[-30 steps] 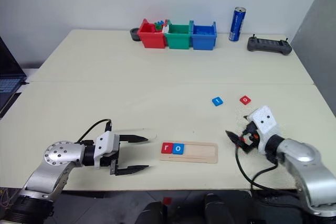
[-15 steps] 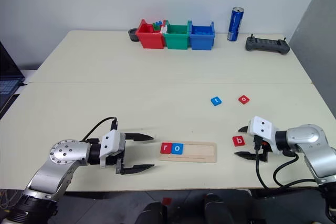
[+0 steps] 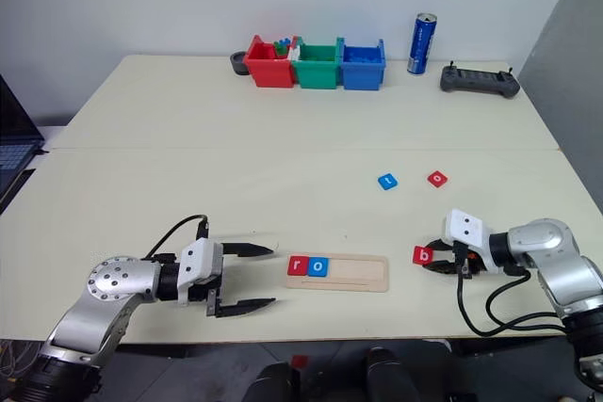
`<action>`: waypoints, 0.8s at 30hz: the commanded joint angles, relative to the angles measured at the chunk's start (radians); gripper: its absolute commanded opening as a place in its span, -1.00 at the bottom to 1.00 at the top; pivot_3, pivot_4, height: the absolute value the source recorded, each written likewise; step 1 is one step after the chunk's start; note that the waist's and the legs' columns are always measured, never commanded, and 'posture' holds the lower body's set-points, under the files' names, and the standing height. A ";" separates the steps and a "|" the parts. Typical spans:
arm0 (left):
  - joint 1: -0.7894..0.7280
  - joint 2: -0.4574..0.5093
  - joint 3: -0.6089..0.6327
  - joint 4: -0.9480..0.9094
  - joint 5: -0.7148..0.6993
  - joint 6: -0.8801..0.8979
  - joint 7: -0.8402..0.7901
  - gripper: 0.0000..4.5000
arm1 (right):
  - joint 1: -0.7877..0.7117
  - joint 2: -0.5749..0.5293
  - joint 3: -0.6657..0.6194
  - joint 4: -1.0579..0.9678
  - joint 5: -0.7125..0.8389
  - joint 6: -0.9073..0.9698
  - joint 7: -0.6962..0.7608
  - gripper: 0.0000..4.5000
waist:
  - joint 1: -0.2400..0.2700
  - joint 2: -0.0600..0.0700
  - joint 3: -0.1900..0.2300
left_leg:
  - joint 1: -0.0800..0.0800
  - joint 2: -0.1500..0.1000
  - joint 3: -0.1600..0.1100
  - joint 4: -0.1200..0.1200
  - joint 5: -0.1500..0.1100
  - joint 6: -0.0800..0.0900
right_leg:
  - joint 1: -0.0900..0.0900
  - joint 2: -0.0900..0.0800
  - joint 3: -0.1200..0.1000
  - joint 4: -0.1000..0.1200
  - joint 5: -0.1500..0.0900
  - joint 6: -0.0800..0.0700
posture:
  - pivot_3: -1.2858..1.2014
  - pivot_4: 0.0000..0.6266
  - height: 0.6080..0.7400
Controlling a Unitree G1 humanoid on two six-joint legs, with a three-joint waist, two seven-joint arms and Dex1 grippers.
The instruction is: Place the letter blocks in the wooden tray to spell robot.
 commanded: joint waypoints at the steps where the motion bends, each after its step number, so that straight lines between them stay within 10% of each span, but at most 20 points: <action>1: -0.014 0.003 0.022 0.032 -0.001 -0.032 0.003 1.00 | -0.019 -0.006 -0.006 0.007 -0.007 0.004 0.008 -0.35 | 0.000 0.000 0.000 | 0.000 0.000 0.000 0.000 0.000 0.000 | 0.000 0.000 0.000 0.000 0.000 0.000 | 0.03 -0.52 1.00; 24: -0.006 0.011 0.034 -0.099 -0.021 0.076 0.069 1.00 | -0.020 0.089 0.068 -0.589 0.074 0.439 -0.243 -0.35 | 0.003 0.000 0.000 | 0.000 0.000 -0.001 0.000 0.000 0.000 | 0.000 0.000 -0.001 0.000 0.000 0.000 | 0.03 -0.52 1.00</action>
